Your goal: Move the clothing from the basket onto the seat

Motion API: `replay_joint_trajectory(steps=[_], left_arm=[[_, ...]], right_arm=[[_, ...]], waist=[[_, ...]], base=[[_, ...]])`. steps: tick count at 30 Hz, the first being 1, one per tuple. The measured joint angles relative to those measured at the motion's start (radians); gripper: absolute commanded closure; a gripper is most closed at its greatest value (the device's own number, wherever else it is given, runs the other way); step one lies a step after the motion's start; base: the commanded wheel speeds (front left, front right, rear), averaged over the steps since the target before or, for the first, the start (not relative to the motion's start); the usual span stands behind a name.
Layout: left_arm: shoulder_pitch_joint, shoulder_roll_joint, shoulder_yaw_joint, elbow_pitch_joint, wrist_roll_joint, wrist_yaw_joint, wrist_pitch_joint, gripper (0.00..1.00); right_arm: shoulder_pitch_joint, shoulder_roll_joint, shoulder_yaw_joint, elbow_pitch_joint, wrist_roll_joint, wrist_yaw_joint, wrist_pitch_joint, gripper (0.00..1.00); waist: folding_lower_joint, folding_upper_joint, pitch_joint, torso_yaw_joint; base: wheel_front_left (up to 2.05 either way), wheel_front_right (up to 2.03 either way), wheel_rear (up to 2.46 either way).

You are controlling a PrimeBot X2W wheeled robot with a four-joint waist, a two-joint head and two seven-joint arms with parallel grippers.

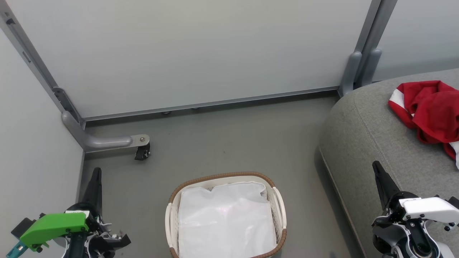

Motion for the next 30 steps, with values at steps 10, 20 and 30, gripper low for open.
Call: replay_joint_trajectory(steps=[10, 20, 30], left_arm=[[0.000, 0.000, 0.000, 0.000, 0.000, 0.000, 0.000, 1.00], [0.000, 0.000, 0.000, 0.000, 0.000, 0.000, 0.000, 1.00], [0.000, 0.000, 0.000, 0.000, 0.000, 0.000, 0.000, 1.00]], right_arm=[[0.000, 0.000, 0.000, 0.000, 0.000, 0.000, 0.000, 1.00], [0.000, 0.000, 0.000, 0.000, 0.000, 0.000, 0.000, 1.00], [0.000, 0.000, 0.000, 0.000, 0.000, 0.000, 0.000, 1.00]], waist=[[0.0001, 0.0000, 0.000, 0.000], [0.0000, 0.0000, 0.000, 0.000], [0.0000, 0.0000, 0.000, 0.000]], base=[[0.00, 0.00, 0.00], [0.00, 0.00, 0.00], [0.00, 0.00, 0.00]])
